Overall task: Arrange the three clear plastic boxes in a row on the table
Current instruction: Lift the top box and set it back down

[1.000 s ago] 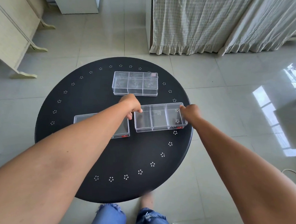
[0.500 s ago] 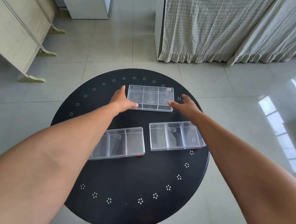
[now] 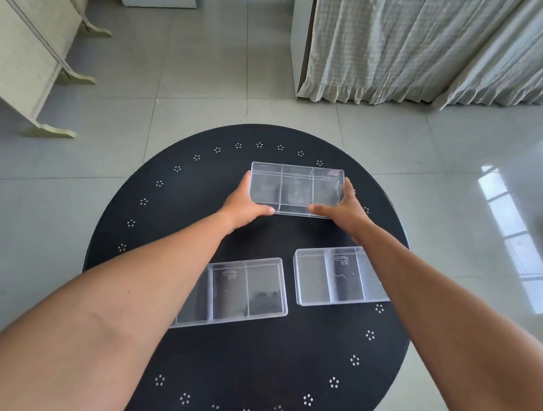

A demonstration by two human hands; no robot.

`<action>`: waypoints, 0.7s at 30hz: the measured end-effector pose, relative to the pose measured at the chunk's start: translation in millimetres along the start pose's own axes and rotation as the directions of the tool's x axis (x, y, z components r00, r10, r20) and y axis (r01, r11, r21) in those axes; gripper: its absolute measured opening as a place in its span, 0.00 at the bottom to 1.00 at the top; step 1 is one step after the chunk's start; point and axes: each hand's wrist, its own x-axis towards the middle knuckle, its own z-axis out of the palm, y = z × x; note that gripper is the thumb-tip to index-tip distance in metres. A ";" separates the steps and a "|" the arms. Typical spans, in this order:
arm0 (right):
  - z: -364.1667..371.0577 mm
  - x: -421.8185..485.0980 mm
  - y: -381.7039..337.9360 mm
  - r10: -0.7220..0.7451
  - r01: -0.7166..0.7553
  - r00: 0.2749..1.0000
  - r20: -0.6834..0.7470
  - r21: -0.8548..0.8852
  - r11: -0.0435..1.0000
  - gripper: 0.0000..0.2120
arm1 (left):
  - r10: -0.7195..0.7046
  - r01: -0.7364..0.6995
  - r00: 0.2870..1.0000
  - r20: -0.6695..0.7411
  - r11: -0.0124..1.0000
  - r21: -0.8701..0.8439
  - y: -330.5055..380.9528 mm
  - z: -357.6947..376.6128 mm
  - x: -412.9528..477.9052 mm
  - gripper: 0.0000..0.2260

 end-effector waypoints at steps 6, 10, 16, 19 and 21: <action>-6.2 6.2 -18.3 -0.060 0.060 0.998 -0.007 0.164 0.985 0.54 | -0.004 -0.006 0.999 -0.038 0.967 -0.255 21.9 -11.1 4.6 0.43; -22.7 11.9 -36.4 -0.109 0.123 0.992 -0.067 0.284 0.951 0.35 | -0.067 0.031 0.994 -0.082 0.923 -0.384 36.3 -26.6 13.6 0.28; -37.9 14.2 -49.0 -0.144 0.158 0.987 -0.073 0.250 0.955 0.33 | -0.179 0.146 0.983 -0.034 0.889 -0.434 52.4 -41.0 15.3 0.27; -42.0 10.6 -51.1 -0.198 0.185 0.979 0.058 0.175 0.967 0.51 | -0.277 0.262 0.960 0.034 0.856 -0.444 60.2 -48.7 14.2 0.16; -42.5 7.8 -50.9 -0.227 0.224 0.965 0.128 0.040 0.974 0.57 | -0.333 0.342 0.938 0.096 0.840 -0.422 63.8 -56.4 13.5 0.11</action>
